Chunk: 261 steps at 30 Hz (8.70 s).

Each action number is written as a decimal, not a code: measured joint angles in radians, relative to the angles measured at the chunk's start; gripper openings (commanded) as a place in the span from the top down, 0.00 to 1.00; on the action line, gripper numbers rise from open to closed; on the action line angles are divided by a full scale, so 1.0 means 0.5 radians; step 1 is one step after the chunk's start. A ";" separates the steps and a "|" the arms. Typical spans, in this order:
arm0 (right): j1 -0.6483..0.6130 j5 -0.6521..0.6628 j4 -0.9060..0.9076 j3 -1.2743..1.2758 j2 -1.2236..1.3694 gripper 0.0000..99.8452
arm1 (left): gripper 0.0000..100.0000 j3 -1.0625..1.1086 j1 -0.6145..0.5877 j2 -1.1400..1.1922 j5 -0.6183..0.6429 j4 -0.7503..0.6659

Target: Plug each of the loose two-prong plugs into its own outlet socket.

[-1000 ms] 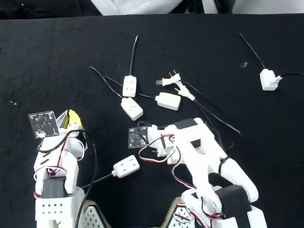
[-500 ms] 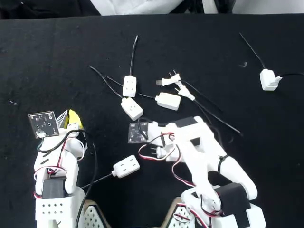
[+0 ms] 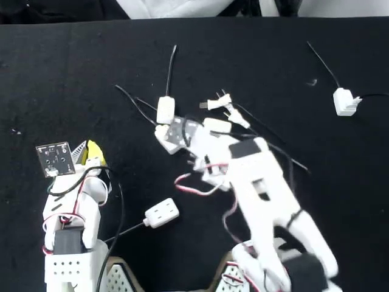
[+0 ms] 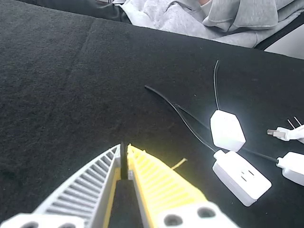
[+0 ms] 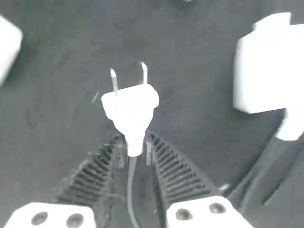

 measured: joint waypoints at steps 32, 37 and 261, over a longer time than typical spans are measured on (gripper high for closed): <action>-0.479 -0.626 -0.816 0.982 -1.096 0.99 | 0.97 -1.304 0.546 1.540 0.086 0.534; -0.479 -0.721 -0.816 0.982 -1.138 0.99 | 0.97 -1.338 0.733 1.547 0.384 0.476; -0.509 -0.635 -0.463 0.485 -1.000 0.99 | 0.97 -0.221 0.040 1.341 0.381 -0.859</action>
